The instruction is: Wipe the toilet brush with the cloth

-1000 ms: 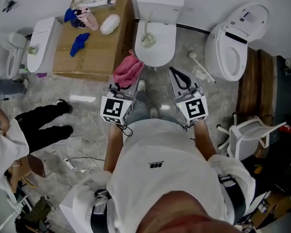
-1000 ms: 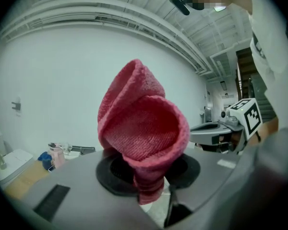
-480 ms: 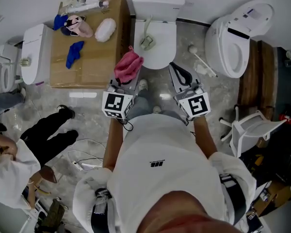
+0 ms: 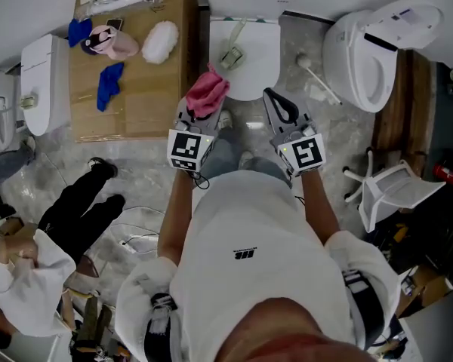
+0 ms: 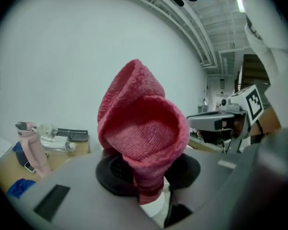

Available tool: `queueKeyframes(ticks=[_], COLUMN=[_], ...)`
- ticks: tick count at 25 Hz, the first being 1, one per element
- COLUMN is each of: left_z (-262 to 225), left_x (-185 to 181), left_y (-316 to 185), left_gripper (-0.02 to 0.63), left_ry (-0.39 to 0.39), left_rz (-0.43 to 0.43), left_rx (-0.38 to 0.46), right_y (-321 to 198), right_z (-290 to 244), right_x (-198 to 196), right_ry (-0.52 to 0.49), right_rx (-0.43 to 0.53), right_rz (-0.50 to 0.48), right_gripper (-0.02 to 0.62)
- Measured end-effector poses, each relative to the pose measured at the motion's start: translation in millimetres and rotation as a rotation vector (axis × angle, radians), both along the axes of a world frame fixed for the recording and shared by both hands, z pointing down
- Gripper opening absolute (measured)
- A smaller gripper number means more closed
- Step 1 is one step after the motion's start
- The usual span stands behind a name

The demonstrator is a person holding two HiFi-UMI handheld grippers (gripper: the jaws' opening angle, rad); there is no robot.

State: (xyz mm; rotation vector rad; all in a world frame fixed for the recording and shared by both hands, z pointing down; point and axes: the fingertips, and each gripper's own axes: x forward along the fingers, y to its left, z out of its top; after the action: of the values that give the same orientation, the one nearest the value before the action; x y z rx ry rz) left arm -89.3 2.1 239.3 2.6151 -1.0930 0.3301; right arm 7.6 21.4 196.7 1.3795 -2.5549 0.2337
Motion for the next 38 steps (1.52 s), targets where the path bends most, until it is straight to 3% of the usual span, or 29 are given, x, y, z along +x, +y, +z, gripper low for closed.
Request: queueKeyframes(ticks=[9,20,38], left_z=[67.1,142.4,244.8], left_x=[-2.1,6.1,24.6], left_y=[-44.9,-71.5,-92.8], left_gripper=[0.124,0.124,0.124], left_ry=[-0.040,-0.085,-0.128], left_rz=[0.060,0.107,0.090], left_rx=[-0.062,-0.101,-0.106], right_y=[-49.1,-72.2,-100.9], right_z=[71.3,154.7,287.5], right_x=[-1.8,11.0,2.7], right_ry=[0.082,0.178,0.183], right_rx=[-0.081,-0.148,-0.204], right_rz=[0.041,0.059,0.011], right_gripper=[0.014,0.028,0.058])
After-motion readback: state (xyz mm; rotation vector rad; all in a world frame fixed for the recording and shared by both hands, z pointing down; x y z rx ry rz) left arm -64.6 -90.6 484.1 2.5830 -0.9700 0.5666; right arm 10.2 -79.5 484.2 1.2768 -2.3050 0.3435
